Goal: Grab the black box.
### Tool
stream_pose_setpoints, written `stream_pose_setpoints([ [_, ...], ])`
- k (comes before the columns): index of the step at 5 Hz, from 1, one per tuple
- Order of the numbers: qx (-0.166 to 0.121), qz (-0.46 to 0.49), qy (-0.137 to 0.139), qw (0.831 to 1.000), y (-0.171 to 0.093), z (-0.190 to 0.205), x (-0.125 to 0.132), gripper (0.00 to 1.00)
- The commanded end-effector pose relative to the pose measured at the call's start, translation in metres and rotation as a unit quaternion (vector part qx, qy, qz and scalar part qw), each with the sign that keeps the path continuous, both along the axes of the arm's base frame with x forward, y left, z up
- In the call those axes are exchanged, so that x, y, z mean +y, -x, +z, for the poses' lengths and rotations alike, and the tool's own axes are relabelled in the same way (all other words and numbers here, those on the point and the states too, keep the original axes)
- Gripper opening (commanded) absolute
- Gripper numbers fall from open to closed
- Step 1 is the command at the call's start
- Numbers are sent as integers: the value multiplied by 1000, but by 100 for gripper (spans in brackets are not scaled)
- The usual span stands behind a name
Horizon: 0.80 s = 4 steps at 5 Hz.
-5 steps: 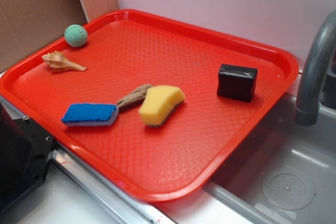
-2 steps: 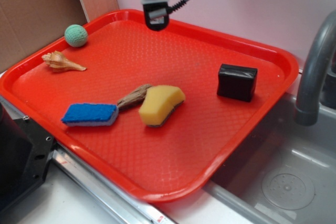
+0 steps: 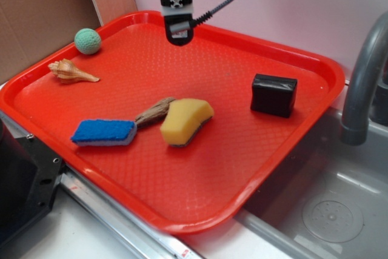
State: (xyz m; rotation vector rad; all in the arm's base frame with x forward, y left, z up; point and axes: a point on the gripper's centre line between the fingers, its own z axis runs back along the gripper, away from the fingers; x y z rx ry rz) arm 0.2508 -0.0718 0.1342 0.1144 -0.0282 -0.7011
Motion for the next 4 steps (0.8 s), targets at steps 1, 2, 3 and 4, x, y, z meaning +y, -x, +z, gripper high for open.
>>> stream_pose_setpoints([
  [1,-15,-30,-35,999,11,-4,-46,100],
  [2,8,-61,-43,997,9,-22,-75,100],
  [3,14,-84,-64,994,4,-43,-103,100],
  [4,-10,-71,-57,996,-21,-54,-108,100],
])
